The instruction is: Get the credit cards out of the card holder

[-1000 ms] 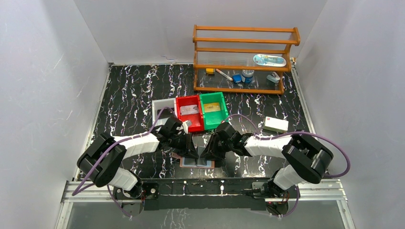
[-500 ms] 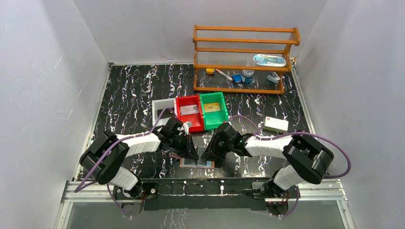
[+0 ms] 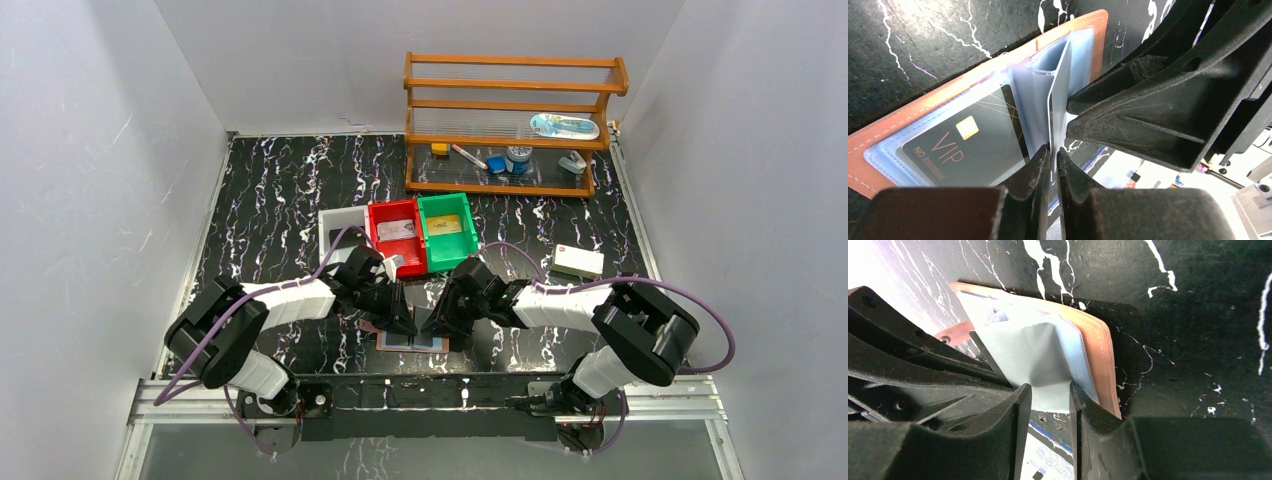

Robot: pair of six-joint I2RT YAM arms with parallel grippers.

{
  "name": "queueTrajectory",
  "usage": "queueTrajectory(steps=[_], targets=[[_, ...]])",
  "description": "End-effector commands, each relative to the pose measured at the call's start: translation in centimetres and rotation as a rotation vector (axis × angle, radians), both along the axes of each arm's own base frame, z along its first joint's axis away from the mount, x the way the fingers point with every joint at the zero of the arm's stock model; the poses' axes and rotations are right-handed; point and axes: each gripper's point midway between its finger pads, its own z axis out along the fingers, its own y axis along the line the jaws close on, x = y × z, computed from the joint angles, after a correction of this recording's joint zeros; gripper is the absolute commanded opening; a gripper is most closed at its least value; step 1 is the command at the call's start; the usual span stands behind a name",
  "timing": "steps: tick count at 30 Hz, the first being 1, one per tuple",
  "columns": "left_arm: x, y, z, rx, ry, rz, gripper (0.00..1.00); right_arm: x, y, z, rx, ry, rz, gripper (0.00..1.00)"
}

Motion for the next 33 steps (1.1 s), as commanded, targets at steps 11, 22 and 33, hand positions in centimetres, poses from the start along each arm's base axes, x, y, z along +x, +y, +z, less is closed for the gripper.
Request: queueTrajectory(steps=[11, 22, 33], targets=[[-0.7, -0.1, 1.9, -0.053, -0.039, -0.043, 0.00, -0.8, -2.5, -2.3, -0.126, 0.026, -0.025, 0.42], [-0.1, 1.9, 1.3, 0.080, -0.079, 0.019, 0.00, 0.0, -2.4, -1.6, -0.139, -0.015, -0.025, 0.43], [-0.2, 1.3, 1.4, 0.060, -0.062, -0.003, 0.03, 2.6, 1.2, 5.5, 0.051, -0.248, 0.056, 0.43]])
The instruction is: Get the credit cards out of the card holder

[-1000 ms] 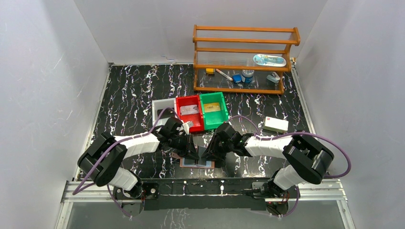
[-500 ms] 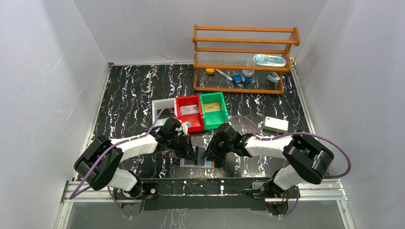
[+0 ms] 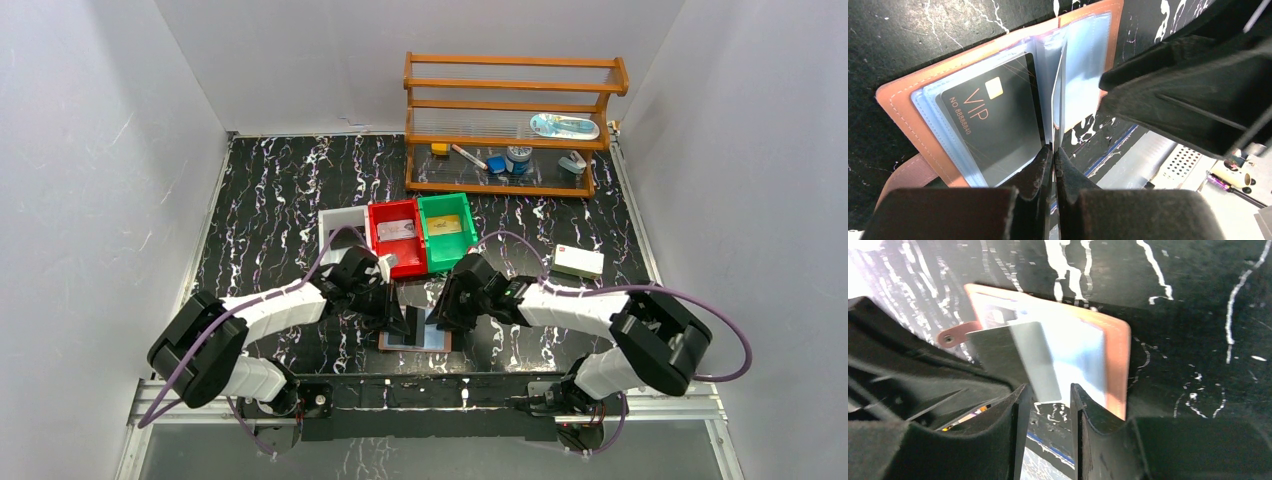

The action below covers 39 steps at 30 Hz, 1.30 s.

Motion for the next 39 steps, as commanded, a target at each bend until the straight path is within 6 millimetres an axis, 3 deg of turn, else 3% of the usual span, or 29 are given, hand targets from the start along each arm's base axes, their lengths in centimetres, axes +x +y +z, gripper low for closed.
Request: queueTrajectory(steps=[1, 4, 6, 11, 16, 19, 24, 32, 36, 39], targets=[[0.1, -0.5, 0.7, -0.012, 0.000, -0.026, 0.03, 1.8, 2.5, 5.0, 0.135, -0.163, 0.053, 0.43], [0.1, -0.6, 0.2, 0.000, 0.018, -0.027, 0.03, 1.6, 3.7, 5.5, 0.179, -0.160, 0.103, 0.44], [0.1, -0.6, 0.2, 0.000, 0.019, -0.026, 0.04, 1.2, 4.0, 4.5, 0.173, -0.121, 0.120, 0.43], [-0.1, -0.5, 0.1, -0.003, 0.027, -0.027, 0.07, 0.7, 2.3, 0.1, 0.035, -0.010, 0.051, 0.43], [-0.3, -1.2, 0.6, -0.049, 0.043, -0.044, 0.18, -0.4, 1.1, -1.9, -0.018, 0.053, 0.041, 0.43], [-0.1, -1.9, 0.8, -0.078, 0.057, -0.049, 0.23, -0.8, 1.0, -2.3, -0.007, 0.072, 0.034, 0.43], [0.5, -2.5, 1.1, -0.090, 0.048, -0.050, 0.24, -1.0, 0.8, -2.4, -0.003, 0.079, 0.031, 0.43], [1.4, -1.7, 1.1, -0.030, 0.007, 0.015, 0.01, -0.7, 0.8, -1.8, 0.005, 0.061, 0.016, 0.43], [1.2, -0.1, 0.6, 0.056, -0.001, 0.034, 0.00, -0.4, 0.8, -1.3, 0.010, 0.041, 0.014, 0.44], [1.2, 0.2, 1.9, 0.042, -0.045, 0.040, 0.00, -0.1, 0.9, -0.5, 0.020, 0.018, 0.020, 0.45]])
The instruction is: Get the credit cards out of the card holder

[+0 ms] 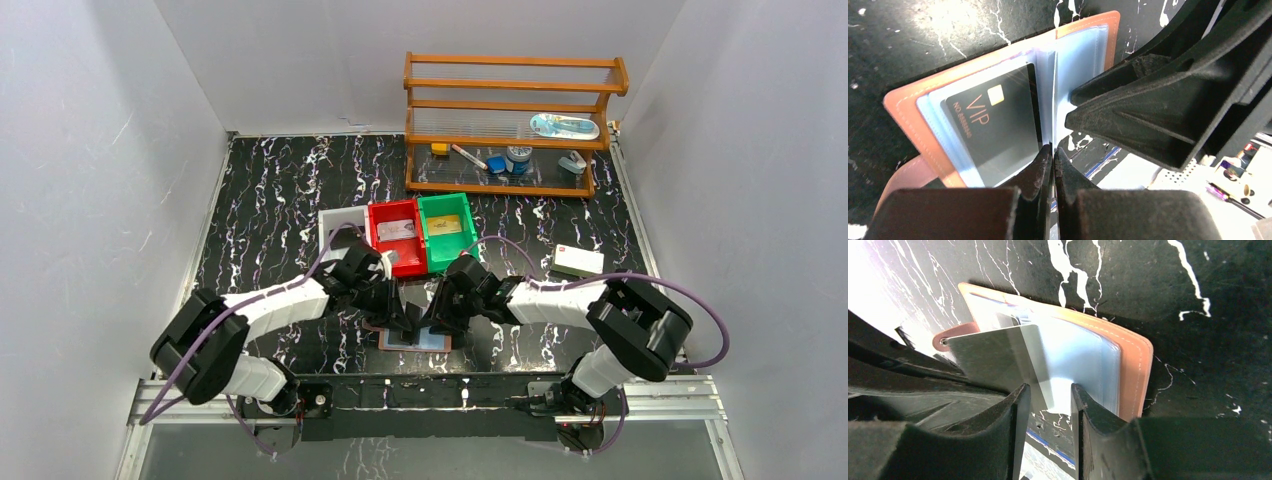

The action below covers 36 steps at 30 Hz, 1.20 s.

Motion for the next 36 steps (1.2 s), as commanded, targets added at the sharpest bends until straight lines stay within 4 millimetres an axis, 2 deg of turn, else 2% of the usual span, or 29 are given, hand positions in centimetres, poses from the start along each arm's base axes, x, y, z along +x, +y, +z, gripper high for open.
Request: queueTrajectory(steps=[1, 11, 16, 21, 25, 28, 35, 36], targets=[[0.4, 0.6, 2.3, 0.009, -0.076, 0.013, 0.00, 0.2, -0.7, 0.7, -0.019, -0.033, -0.001, 0.45], [1.1, 0.9, 5.4, -0.024, -0.181, 0.014, 0.00, 1.5, 1.1, 6.2, 0.136, -0.169, 0.020, 0.53], [1.2, 0.7, 7.5, -0.076, -0.241, 0.005, 0.00, 2.2, 1.1, 8.0, 0.211, -0.237, -0.018, 0.56], [0.4, -0.4, 9.8, -0.192, -0.258, -0.040, 0.00, 2.7, 0.8, 9.5, 0.339, -0.309, -0.062, 0.56], [-0.4, -1.5, 11.8, -0.299, -0.259, -0.089, 0.00, 2.8, 0.5, 10.3, 0.427, -0.314, -0.079, 0.52], [-0.9, -1.8, 12.6, -0.348, -0.259, -0.109, 0.00, 2.6, 0.6, 11.1, 0.496, -0.316, -0.055, 0.46], [-0.9, -2.0, 12.6, -0.368, -0.241, -0.100, 0.00, 1.9, 1.2, 13.9, 0.662, -0.349, 0.004, 0.33], [-0.9, -2.1, 12.6, -0.373, -0.238, -0.097, 0.00, 1.4, 0.8, 12.7, 0.651, -0.327, 0.005, 0.31]])
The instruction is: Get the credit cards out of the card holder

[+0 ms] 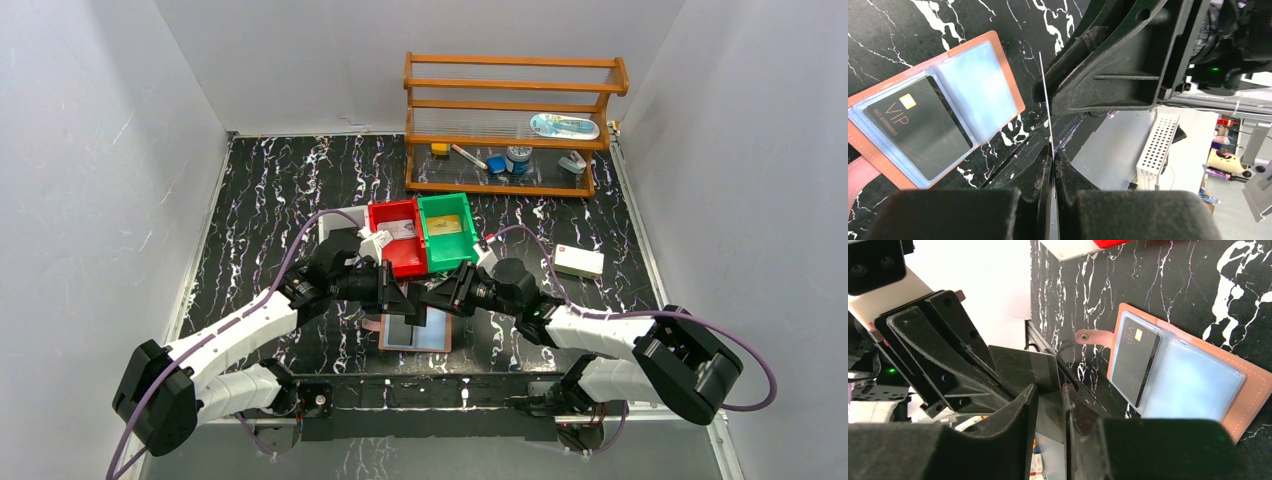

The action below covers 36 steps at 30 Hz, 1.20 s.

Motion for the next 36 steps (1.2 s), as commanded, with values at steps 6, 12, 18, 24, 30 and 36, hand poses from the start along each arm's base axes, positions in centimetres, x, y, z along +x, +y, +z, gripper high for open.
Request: queueTrajectory(steps=[6, 12, 18, 24, 30, 36], targets=[[-0.4, -1.2, 3.1, -0.130, -0.019, -0.039, 0.00, -0.9, 0.5, 2.8, 0.160, -0.058, 0.060, 0.18], [0.5, -1.3, 3.2, -0.130, -0.020, -0.007, 0.13, -1.0, 0.3, 2.5, 0.150, -0.054, 0.057, 0.16], [1.1, -1.7, 3.1, -0.128, 0.003, 0.013, 0.07, -1.0, 0.3, 2.4, 0.148, -0.050, 0.058, 0.16], [1.8, -0.2, 2.1, -0.017, -0.039, 0.065, 0.00, -0.8, 0.0, 2.0, 0.121, -0.041, 0.034, 0.23], [3.0, 2.0, 1.4, 0.157, -0.140, 0.083, 0.00, -0.5, -0.6, 1.1, 0.042, -0.022, 0.006, 0.36], [4.3, 3.9, 1.4, 0.285, -0.275, 0.061, 0.00, -0.5, -1.1, 0.6, 0.003, -0.015, -0.011, 0.49]])
